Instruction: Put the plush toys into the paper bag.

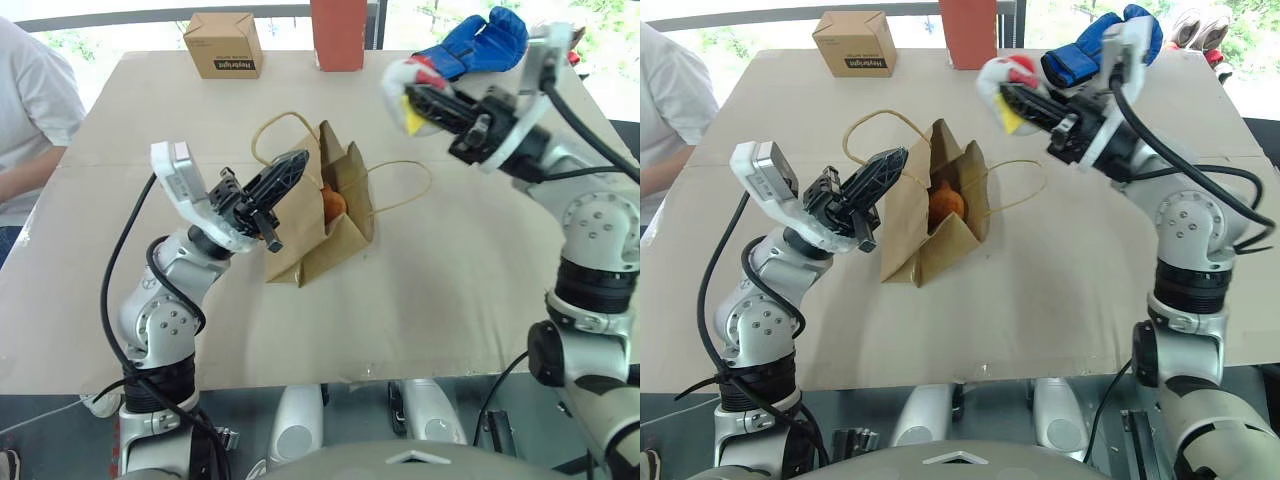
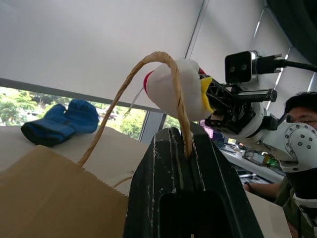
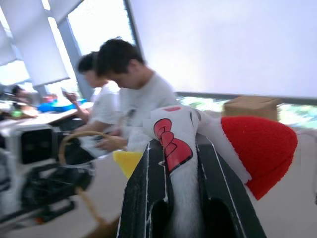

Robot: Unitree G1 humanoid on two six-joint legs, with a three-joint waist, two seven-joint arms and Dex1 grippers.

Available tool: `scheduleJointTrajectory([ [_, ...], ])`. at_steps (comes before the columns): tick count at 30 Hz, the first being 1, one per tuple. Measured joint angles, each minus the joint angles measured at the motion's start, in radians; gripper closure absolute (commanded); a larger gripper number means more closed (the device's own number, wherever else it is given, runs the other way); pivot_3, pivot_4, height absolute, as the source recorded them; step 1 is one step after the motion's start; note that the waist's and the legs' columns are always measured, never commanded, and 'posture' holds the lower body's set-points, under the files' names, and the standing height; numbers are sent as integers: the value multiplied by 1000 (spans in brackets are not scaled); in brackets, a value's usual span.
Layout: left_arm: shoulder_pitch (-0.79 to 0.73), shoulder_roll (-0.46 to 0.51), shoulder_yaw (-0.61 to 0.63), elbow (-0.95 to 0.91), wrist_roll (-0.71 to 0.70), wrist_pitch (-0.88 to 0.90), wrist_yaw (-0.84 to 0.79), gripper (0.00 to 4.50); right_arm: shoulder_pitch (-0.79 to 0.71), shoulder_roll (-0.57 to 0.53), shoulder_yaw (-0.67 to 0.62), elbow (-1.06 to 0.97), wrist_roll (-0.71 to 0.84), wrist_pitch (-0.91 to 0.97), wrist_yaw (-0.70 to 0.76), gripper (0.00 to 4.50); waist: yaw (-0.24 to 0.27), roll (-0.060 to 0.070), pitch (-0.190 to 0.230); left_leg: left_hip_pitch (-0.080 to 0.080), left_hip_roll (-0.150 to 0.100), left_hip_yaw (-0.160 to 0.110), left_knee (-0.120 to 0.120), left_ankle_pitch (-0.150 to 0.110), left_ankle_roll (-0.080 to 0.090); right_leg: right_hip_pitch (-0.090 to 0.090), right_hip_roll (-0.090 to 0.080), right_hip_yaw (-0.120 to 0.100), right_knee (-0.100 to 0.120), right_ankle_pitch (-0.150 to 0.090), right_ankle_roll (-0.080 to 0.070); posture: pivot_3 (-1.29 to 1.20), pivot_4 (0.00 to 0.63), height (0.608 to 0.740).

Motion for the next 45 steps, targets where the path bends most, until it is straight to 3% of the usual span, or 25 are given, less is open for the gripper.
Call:
scheduleJointTrajectory([
  [5, 41, -3, 10, -23, -23, -3, 1, 4500, 17, -7, 301, 127, -189, -106, 135, 4479, -1, 0, 0, 0, 0, 0, 0, 0, 0, 0, 0, 0, 0, 0, 0, 0, 150, 740],
  [12, 88, -3, -3, -71, -18, -15, 9, 4500, -46, 43, 534, 352, -490, -456, 279, 4479, -8, 0, 0, 1, 0, 0, 0, 0, 0, -1, 1, 0, 1, 0, 1, 0, 150, 740],
  [15, 121, 2, -18, -83, 5, -18, -4, 4500, -77, 85, 612, 481, -582, -611, 374, 3406, -5, 0, 0, 0, 0, 0, -1, 0, 0, -2, 1, 0, 1, 1, 1, 0, 150, 740],
  [21, 142, 3, -13, -90, 11, -39, -10, 4500, -73, 103, 613, 557, -639, -746, 455, 432, 4, 0, 0, -1, 0, 0, -1, 0, 0, -2, 0, 0, -1, 0, 1, 0, 150, 740],
  [22, 148, 3, -12, -96, 11, -42, -9, 4500, -66, 99, 599, 535, -630, -739, 463, 121, 4, 0, 0, -1, 0, 0, -1, 0, 0, -2, 0, 0, -1, 0, 1, 0, 150, 740],
  [28, 163, 2, 13, -108, 15, -83, -8, 4500, 23, -46, 470, 255, -504, -573, 506, 121, 18, 0, 0, 0, 0, 1, -1, 0, 0, -2, 0, 0, -1, 0, -1, 0, 150, 740],
  [33, 152, -1, 28, -106, 3, -99, -20, 4500, 93, -183, 368, 89, -415, -341, 461, 121, 22, 0, 0, -1, 0, 1, -1, 0, 0, -2, -1, 0, -2, 0, -1, 0, 150, 740],
  [37, 141, -4, 28, -86, 3, -117, -37, 4500, 142, -290, 208, -41, -284, -102, 380, 121, 25, -1, 0, -2, 0, 2, -1, 0, 0, -2, -2, 0, -4, 0, -1, 0, 150, 740],
  [42, 103, -11, 25, -75, 3, -126, -44, 4500, 206, -252, 163, -4, -267, 82, 215, 121, 19, -1, 0, -1, 0, 3, -1, 0, 0, -2, -2, 1, -3, 0, -1, 0, 150, 740],
  [45, 96, -13, 23, -73, 3, -126, -46, 4500, 206, -197, 186, 48, -288, 92, 155, 121, 17, -1, -1, -1, 0, 3, -1, 0, 0, -2, -1, 1, -3, 0, -1, 0, 150, 740],
])
